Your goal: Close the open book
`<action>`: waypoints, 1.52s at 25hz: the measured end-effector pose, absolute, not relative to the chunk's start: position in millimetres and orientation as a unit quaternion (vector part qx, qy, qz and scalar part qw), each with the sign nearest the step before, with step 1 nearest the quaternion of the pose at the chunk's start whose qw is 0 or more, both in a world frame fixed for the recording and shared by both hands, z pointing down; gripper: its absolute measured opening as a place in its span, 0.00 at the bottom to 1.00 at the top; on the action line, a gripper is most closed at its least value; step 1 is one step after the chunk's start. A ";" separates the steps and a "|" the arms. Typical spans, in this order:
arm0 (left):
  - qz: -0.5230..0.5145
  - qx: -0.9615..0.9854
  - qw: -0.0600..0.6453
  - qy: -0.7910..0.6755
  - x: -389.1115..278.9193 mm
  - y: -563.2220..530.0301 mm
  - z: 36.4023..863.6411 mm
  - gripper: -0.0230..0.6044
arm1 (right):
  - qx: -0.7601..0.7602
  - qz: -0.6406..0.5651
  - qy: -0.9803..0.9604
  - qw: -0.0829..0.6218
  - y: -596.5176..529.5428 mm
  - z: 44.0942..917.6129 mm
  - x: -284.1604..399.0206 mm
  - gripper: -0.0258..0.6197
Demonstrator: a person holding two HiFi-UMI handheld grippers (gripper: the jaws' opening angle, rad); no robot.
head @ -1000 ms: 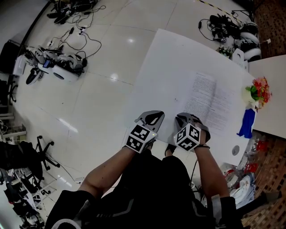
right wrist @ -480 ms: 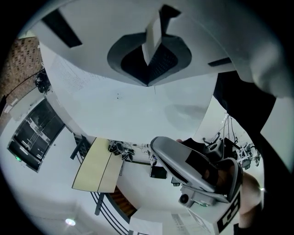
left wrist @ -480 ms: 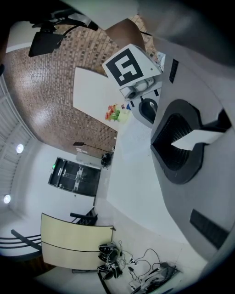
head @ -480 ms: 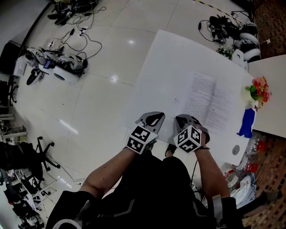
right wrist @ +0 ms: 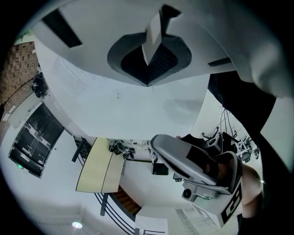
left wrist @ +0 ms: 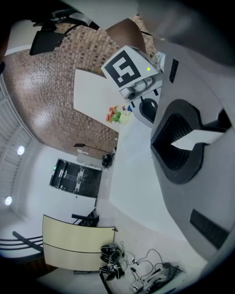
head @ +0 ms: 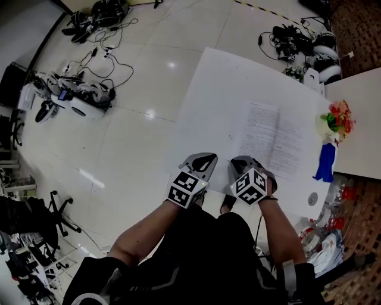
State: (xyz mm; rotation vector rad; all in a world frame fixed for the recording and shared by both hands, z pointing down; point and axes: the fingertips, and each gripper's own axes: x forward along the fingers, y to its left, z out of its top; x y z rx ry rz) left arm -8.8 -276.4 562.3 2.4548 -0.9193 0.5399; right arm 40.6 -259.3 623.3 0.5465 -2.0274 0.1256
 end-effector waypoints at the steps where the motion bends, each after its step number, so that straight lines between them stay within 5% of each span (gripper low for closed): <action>1: 0.195 0.893 0.230 -0.333 -8.0 -275.8 560.6 0.03 | 0.229 0.054 -0.838 0.492 -259.3 620.9 40.6 0.04; 38: 0.189 0.920 0.198 -0.279 49.2 -274.3 527.6 0.03 | 0.491 0.162 -0.838 0.174 -257.5 493.4 129.5 0.04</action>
